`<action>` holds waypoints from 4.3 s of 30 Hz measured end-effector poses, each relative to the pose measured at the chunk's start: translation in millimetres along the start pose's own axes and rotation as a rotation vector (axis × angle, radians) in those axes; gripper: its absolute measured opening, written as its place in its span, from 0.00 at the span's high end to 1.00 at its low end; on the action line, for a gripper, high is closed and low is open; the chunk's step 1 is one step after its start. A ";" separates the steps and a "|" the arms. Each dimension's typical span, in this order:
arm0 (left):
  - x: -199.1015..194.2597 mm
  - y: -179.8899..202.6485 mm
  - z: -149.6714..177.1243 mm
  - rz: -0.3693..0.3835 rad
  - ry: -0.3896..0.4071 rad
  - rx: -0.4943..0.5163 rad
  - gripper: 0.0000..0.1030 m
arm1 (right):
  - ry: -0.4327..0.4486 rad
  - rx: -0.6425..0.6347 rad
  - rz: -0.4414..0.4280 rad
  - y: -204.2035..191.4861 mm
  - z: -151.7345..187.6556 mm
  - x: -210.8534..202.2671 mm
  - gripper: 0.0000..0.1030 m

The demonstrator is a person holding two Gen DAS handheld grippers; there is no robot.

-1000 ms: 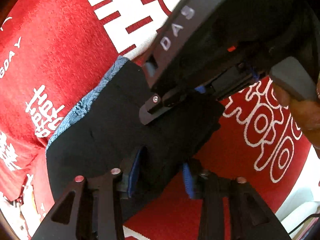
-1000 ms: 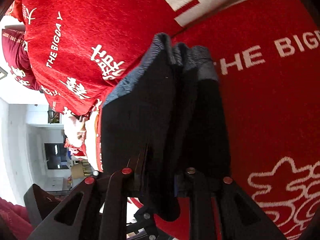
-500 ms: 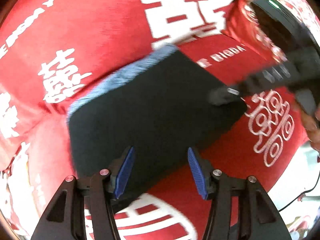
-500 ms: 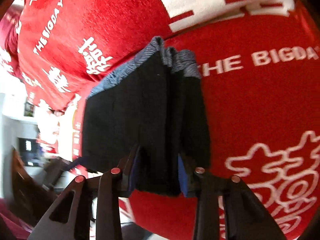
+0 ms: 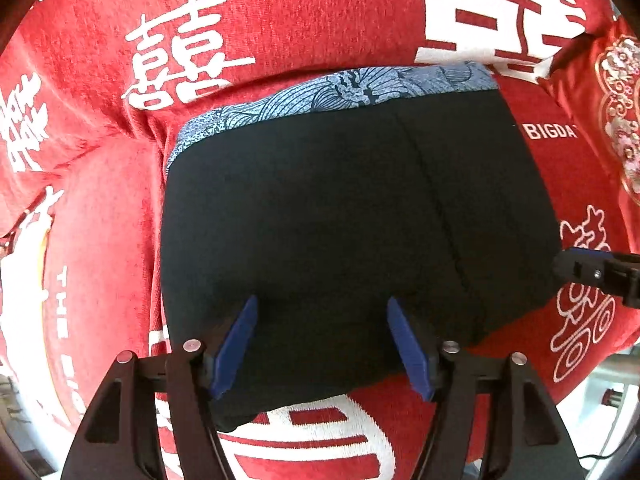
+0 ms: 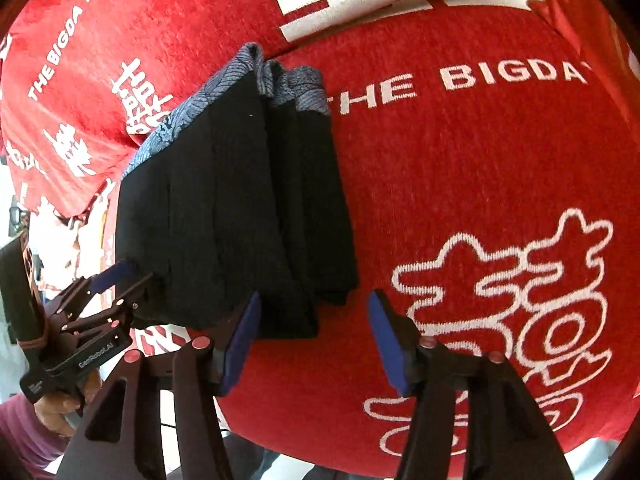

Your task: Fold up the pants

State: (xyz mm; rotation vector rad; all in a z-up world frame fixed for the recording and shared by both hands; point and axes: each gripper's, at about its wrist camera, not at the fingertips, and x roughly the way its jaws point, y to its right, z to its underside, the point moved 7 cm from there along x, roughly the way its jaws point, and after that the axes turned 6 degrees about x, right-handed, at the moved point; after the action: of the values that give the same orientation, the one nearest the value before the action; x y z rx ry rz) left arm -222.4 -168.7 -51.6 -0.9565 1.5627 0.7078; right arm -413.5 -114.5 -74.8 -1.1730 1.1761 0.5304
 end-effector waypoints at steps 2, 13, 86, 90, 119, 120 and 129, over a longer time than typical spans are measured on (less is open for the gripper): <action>-0.5 -1.5 0.2 -0.003 -0.004 -0.016 0.34 | -0.010 -0.027 0.015 -1.2 0.0 -1.8 0.41; 4.8 -8.9 -1.9 -0.030 -0.029 -0.098 0.24 | 0.013 -0.141 0.066 -12.1 -20.3 -23.1 0.43; 66.0 -98.0 -45.8 0.505 -0.084 -0.268 0.12 | -0.217 -0.071 -0.450 -3.1 -79.9 38.8 0.19; 70.5 -92.3 -47.0 0.512 -0.086 -0.271 0.08 | -0.242 -0.034 -0.470 -15.7 -83.7 49.8 0.18; -39.1 -71.8 15.2 0.346 -0.010 -0.241 0.43 | -0.262 0.099 -0.500 -41.3 -10.5 -11.0 0.56; -36.7 -73.2 19.8 0.344 -0.015 -0.243 0.43 | -0.262 0.098 -0.499 -42.0 -5.6 -9.5 0.56; 17.7 -93.5 53.5 0.352 -0.012 -0.300 0.18 | -0.211 0.123 -0.379 -33.2 11.6 34.3 0.46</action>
State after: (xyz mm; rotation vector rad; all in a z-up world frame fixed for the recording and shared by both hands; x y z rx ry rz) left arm -115.8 -173.1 -74.9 -0.8962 1.6624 1.2194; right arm -368.7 -124.0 -92.6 -1.1668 0.7698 0.2796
